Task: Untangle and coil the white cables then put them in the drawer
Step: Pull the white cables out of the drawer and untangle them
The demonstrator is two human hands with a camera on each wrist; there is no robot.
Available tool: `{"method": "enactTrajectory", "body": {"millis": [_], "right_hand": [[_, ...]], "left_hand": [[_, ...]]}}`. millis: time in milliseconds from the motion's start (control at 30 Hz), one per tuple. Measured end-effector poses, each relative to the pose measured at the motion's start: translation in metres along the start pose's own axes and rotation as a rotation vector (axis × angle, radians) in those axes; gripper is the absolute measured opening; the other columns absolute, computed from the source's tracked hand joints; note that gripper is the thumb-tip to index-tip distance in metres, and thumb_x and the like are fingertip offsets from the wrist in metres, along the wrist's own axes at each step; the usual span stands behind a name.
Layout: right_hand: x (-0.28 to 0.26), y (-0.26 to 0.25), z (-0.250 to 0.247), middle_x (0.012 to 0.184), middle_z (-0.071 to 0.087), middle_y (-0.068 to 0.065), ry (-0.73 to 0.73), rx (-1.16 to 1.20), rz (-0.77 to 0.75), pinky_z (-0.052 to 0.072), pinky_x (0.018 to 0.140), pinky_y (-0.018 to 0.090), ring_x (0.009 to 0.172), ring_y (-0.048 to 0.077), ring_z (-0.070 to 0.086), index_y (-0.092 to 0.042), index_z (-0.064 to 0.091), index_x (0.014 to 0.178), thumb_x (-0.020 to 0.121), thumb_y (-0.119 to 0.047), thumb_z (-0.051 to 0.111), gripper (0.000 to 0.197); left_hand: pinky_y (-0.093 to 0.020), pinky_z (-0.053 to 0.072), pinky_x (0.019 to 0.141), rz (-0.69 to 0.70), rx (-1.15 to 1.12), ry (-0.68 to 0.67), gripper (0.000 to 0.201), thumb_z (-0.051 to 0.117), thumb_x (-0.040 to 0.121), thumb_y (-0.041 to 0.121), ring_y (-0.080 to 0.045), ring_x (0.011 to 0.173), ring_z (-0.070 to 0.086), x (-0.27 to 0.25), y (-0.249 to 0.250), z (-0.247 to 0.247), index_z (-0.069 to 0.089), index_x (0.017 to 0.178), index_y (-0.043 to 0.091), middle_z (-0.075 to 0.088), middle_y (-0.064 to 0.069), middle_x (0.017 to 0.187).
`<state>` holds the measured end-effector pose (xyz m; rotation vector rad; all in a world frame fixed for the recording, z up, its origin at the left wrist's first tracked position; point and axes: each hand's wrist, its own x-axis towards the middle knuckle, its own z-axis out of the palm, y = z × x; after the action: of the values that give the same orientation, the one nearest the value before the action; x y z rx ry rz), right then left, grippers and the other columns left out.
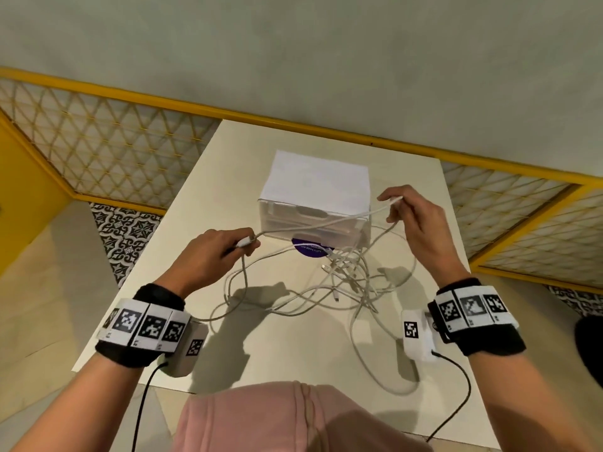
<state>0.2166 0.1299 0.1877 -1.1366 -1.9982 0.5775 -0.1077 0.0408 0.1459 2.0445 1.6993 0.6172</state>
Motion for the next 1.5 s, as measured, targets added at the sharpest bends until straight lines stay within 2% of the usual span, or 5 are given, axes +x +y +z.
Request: {"method": "enactTrajectory", "body": {"millis": [267,467,600,967,1500], "right_hand": [[-0.045,0.024,-0.027,0.091,0.060,0.013,0.009,-0.159,0.020,0.036,0.075,0.007,0.079,0.003,0.049,-0.012,0.065,0.107,0.095,-0.003,0.041,0.028],[-0.063,0.020,-0.034,0.083,0.059,-0.036,0.002,-0.138,0.053,0.034,0.068,0.003,0.075,-0.013,0.053,-0.014,0.066,0.103,0.096,-0.006,0.047,0.022],[-0.062,0.013,-0.009,0.089,0.064,-0.027,-0.188,-0.132,0.044,0.037,0.070,0.002,0.077,-0.023,0.053,-0.014,0.068,0.104,0.095,-0.014,0.052,0.019],[-0.057,0.018,-0.022,0.047,0.043,-0.006,-0.111,-0.145,0.204,0.027,0.045,0.014,0.044,0.008,0.039,-0.013,0.065,0.088,0.086,-0.024,0.065,0.011],[-0.159,0.088,-0.031,0.062,0.058,-0.006,-0.451,-0.414,0.683,0.035,0.083,0.033,0.064,0.007,0.052,-0.026,0.060,0.047,0.084,-0.048,0.060,0.043]], "left_hand": [[-0.029,0.032,0.051,0.032,0.132,-0.205,0.031,0.038,0.095,0.048,-0.003,0.064,0.050,-0.011,-0.008,0.015,0.046,0.072,0.028,0.055,0.030,0.070],[-0.029,0.033,0.056,-0.048,0.067,-0.302,0.013,0.054,0.091,0.043,0.009,0.063,0.052,-0.009,0.006,0.028,0.052,0.079,0.043,0.062,0.020,0.059],[-0.027,0.043,0.066,-0.026,-0.176,-0.179,0.023,0.064,0.088,0.036,0.012,0.067,0.058,0.004,0.038,0.038,0.063,0.111,0.033,0.072,0.009,0.077],[-0.034,0.040,0.068,-0.027,-0.270,-0.033,0.042,0.039,0.082,0.055,-0.005,0.072,0.060,0.014,0.037,0.013,0.051,0.055,0.025,0.066,-0.002,0.067],[-0.027,0.030,0.055,-0.091,0.126,-0.717,0.041,0.058,0.083,0.057,-0.010,0.045,0.039,-0.023,0.026,0.065,0.071,0.067,0.021,0.038,0.001,0.047]]}}
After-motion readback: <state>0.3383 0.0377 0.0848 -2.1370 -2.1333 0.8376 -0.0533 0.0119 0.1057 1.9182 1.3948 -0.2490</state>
